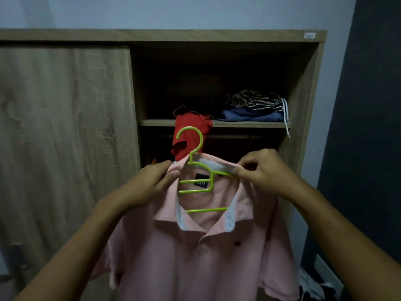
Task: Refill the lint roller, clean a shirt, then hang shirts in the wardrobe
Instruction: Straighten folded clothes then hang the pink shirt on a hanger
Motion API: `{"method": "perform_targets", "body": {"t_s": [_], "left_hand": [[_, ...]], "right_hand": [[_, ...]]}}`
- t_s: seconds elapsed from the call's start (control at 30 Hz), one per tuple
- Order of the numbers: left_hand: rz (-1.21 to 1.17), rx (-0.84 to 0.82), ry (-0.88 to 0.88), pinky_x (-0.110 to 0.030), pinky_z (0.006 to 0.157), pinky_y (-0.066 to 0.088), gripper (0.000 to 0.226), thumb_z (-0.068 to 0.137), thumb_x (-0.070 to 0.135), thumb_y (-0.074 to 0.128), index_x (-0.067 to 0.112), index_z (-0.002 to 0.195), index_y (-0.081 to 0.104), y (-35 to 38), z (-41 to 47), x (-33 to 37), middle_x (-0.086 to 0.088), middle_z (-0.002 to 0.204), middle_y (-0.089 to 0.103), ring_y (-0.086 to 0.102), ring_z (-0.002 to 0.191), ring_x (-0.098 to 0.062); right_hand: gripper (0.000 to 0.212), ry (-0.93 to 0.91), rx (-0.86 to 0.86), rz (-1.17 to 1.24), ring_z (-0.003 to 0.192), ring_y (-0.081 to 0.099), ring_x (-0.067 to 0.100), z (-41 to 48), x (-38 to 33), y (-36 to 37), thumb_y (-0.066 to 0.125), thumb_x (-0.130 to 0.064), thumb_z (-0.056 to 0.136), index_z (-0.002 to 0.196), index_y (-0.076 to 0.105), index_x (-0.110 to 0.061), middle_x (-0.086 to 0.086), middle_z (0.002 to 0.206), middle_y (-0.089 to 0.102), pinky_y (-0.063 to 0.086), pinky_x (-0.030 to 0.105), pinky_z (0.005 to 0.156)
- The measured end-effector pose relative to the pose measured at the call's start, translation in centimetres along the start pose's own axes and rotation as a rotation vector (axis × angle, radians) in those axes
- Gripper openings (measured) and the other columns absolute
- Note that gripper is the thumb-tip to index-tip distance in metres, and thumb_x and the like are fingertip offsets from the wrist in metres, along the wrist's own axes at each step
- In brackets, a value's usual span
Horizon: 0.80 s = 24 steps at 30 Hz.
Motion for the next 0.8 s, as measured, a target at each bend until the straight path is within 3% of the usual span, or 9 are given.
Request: {"method": "perform_targets", "body": {"t_s": [0.13, 0.27, 0.37, 0.43, 0.53, 0.63, 0.7, 0.8], "left_hand": [[-0.088, 0.017, 0.013, -0.036, 0.064, 0.042, 0.041, 0.093, 0.06, 0.037, 0.023, 0.085, 0.052, -0.6, -0.3, 0.0, 0.011, 0.072, 0.053, 0.053, 0.066, -0.007], [-0.177, 0.058, -0.003, -0.037, 0.065, 0.042, 0.04, 0.094, 0.056, 0.04, 0.019, 0.084, 0.052, -1.0, -1.0, -0.3, 0.013, 0.073, 0.051, 0.05, 0.065, -0.006], [-0.195, 0.078, -0.018, -0.04, 0.067, 0.045, 0.046, 0.094, 0.056, 0.04, 0.013, 0.086, 0.054, -0.8, -1.3, -0.5, 0.005, 0.075, 0.053, 0.054, 0.069, -0.012], [-0.176, 0.055, -0.036, -0.044, 0.07, 0.047, 0.049, 0.094, 0.058, 0.039, 0.011, 0.09, 0.055, -0.2, -1.2, -0.6, -0.002, 0.08, 0.059, 0.059, 0.074, -0.018], [-0.12, -0.038, -0.052, -0.039, 0.073, 0.047, 0.045, 0.096, 0.056, 0.04, 0.013, 0.094, 0.054, 1.2, 0.1, -0.1, -0.001, 0.084, 0.06, 0.059, 0.077, -0.014], [-0.054, -0.144, -0.03, -0.029, 0.065, 0.038, 0.028, 0.101, 0.042, 0.048, 0.018, 0.085, 0.048, 2.5, 1.8, 0.6, 0.007, 0.077, 0.05, 0.047, 0.068, -0.003], [-0.001, -0.218, -0.058, -0.033, 0.066, 0.039, 0.029, 0.101, 0.04, 0.054, 0.014, 0.089, 0.052, 3.4, 2.9, 0.5, 0.003, 0.079, 0.054, 0.048, 0.069, -0.007], [0.009, -0.258, -0.094, -0.032, 0.07, 0.044, 0.012, 0.097, 0.034, 0.063, 0.024, 0.097, 0.058, 4.9, 4.7, -0.2, 0.004, 0.089, 0.062, 0.056, 0.079, -0.011]], "right_hand": [[0.028, -0.074, 0.032, 0.146, 0.076, 0.067, 0.005, -0.2, -0.9, -0.4, 0.064, -0.042, 0.089, 0.087, 0.079, -0.018, -0.008, 0.078, 0.072, 0.05, 0.024, 0.067], [0.042, 0.024, -0.157, 0.104, 0.105, 0.06, -0.004, -0.6, 1.7, -0.1, 0.057, -0.05, 0.093, 0.125, 0.068, -0.024, -0.016, 0.118, 0.068, 0.045, 0.014, 0.088], [0.036, 0.05, -0.359, 0.12, 0.078, 0.062, 0.012, -1.6, 3.0, 1.1, 0.059, -0.046, 0.093, 0.098, 0.072, -0.013, 0.006, 0.09, 0.069, 0.048, 0.037, 0.068], [0.048, 0.026, -0.381, 0.185, 0.065, 0.053, 0.016, -1.9, 2.5, 1.3, 0.06, -0.051, 0.093, 0.082, 0.067, -0.005, 0.018, 0.078, 0.062, 0.043, 0.044, 0.06], [0.062, -0.005, -0.326, 0.186, 0.059, 0.043, 0.013, -1.7, 2.1, 0.7, 0.057, -0.059, 0.089, 0.072, 0.059, 0.001, 0.019, 0.066, 0.051, 0.035, 0.046, 0.055], [0.066, 0.028, -0.337, 0.176, 0.058, 0.039, 0.012, -1.6, 3.0, -0.1, 0.062, -0.058, 0.089, 0.071, 0.057, 0.006, 0.008, 0.062, 0.044, 0.03, 0.038, 0.052], [0.065, 0.071, -0.352, 0.166, 0.057, 0.038, 0.013, -1.7, 4.0, -0.6, 0.063, -0.055, 0.088, 0.071, 0.057, 0.007, 0.005, 0.063, 0.044, 0.031, 0.033, 0.053], [0.06, 0.136, -0.386, 0.159, 0.06, 0.042, 0.013, -1.6, 5.5, -0.9, 0.063, -0.054, 0.088, 0.075, 0.061, 0.004, 0.004, 0.065, 0.049, 0.034, 0.033, 0.055]]}}
Point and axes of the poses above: each hand's wrist, its own z-axis towards the middle knuckle, its own y-axis out of the palm, x = y × z, the point moved 7 cm from there along z, towards the middle knuckle
